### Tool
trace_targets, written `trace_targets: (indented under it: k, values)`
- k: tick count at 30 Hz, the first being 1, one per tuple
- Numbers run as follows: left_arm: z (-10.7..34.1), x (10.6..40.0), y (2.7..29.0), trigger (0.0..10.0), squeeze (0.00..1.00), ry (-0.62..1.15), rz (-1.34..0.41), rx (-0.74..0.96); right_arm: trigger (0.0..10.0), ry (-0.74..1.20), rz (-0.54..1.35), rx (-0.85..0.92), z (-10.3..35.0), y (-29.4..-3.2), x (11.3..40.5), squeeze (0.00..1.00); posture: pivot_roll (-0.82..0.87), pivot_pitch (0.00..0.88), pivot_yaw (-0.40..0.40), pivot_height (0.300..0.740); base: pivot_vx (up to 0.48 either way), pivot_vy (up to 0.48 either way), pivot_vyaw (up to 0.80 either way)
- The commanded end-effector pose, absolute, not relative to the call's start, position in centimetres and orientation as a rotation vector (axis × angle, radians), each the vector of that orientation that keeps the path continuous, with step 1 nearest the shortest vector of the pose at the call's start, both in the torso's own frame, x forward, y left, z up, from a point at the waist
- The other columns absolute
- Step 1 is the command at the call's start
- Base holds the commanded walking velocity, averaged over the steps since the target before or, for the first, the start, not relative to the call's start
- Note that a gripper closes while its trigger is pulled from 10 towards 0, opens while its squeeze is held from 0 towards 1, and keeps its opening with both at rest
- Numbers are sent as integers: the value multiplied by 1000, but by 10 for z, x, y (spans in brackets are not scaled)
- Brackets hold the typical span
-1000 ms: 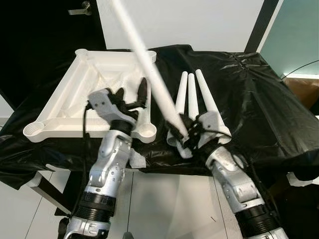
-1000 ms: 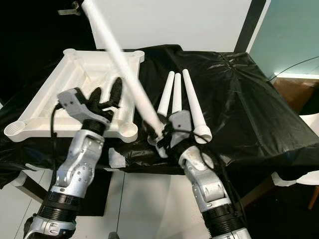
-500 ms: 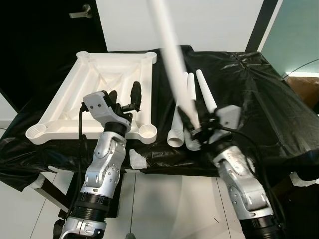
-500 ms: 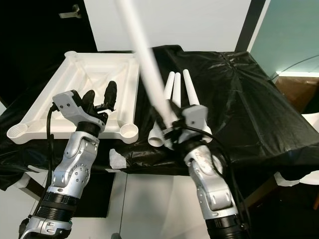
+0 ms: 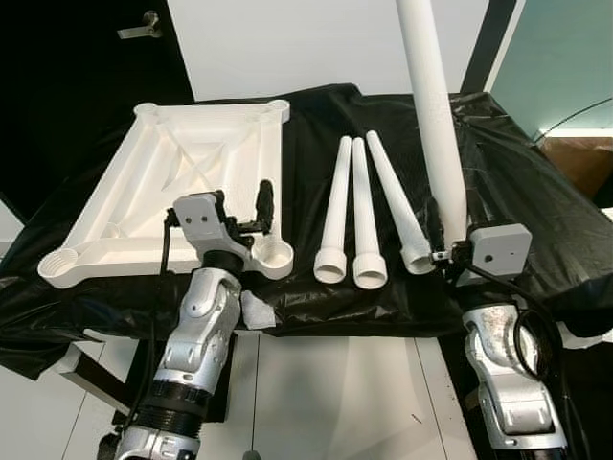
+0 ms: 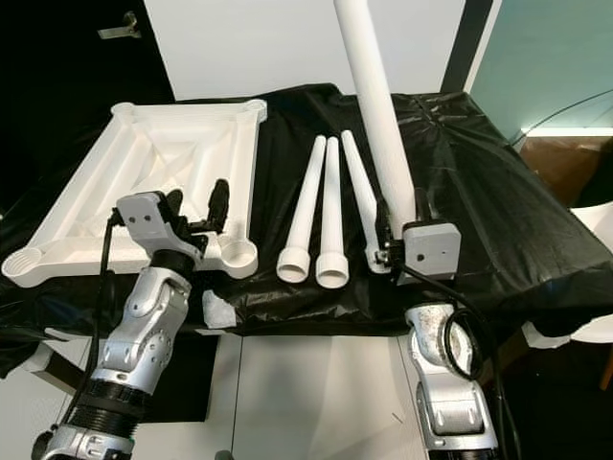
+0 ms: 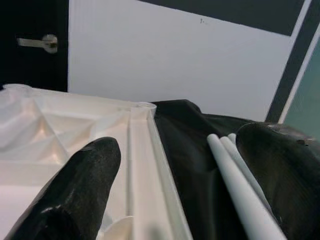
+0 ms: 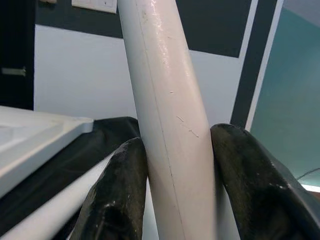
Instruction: Building children table
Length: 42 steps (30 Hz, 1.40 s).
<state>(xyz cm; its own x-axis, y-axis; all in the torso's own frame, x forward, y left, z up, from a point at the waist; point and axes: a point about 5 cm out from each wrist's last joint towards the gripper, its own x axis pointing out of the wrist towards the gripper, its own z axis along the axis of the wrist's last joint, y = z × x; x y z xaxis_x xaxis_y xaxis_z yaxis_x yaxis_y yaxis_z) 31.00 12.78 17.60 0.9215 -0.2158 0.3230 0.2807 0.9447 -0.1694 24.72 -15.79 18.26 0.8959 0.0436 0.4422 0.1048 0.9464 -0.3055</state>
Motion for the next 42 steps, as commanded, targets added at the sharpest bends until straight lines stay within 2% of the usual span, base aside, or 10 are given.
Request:
trace_targets:
  k: [1, 20, 42]
  values:
    - [174, 306, 123, 10000, 0, -321, -352, -166, 10000, -481, -40, -340, 183, -157, 246, 0, -76, 19, 34, 740, 0, 0, 0]
    - [170, 301, 131, 10000, 0, -327, -300, -137, 10000, -469, -50, -324, 183, -163, 257, 0, -50, 17, 13, 740, 0, 0, 0]
    - [171, 302, 125, 10000, 0, -335, -320, -121, 10000, -449, -62, -275, 181, -164, 261, 0, -53, 16, 15, 740, 0, 0, 0]
